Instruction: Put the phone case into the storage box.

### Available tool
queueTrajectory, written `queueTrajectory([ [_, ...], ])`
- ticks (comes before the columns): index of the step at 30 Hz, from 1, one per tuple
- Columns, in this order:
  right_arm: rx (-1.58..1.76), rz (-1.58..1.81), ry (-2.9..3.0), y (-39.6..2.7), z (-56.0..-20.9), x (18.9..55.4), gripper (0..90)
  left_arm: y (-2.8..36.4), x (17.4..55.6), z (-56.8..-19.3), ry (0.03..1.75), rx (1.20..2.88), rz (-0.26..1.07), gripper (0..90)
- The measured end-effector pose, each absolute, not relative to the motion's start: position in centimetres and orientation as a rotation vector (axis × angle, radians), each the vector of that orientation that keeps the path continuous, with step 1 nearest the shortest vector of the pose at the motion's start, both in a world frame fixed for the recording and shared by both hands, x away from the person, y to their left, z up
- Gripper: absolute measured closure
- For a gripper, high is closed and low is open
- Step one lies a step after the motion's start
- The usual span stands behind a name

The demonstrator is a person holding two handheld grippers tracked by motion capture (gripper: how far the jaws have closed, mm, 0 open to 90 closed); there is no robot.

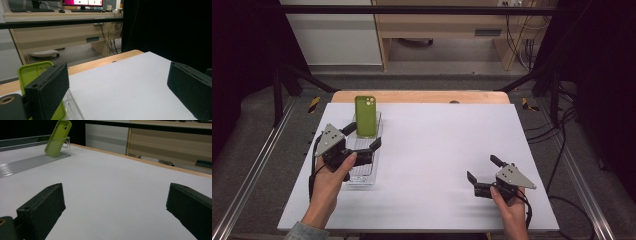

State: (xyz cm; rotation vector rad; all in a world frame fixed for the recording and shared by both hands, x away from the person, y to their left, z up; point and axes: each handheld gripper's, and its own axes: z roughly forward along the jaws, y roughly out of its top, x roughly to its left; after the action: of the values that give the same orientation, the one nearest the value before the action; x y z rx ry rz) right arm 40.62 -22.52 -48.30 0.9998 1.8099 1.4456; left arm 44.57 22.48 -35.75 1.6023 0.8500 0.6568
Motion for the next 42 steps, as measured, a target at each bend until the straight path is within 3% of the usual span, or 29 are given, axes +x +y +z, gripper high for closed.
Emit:
queueTrajectory([
  [42, 1.007, 1.453, 1.833, -22.5, -48.4, 40.7, 2.1, 28.4, 42.0, -39.0, 0.861, 1.556, 0.777, 3.4],
])
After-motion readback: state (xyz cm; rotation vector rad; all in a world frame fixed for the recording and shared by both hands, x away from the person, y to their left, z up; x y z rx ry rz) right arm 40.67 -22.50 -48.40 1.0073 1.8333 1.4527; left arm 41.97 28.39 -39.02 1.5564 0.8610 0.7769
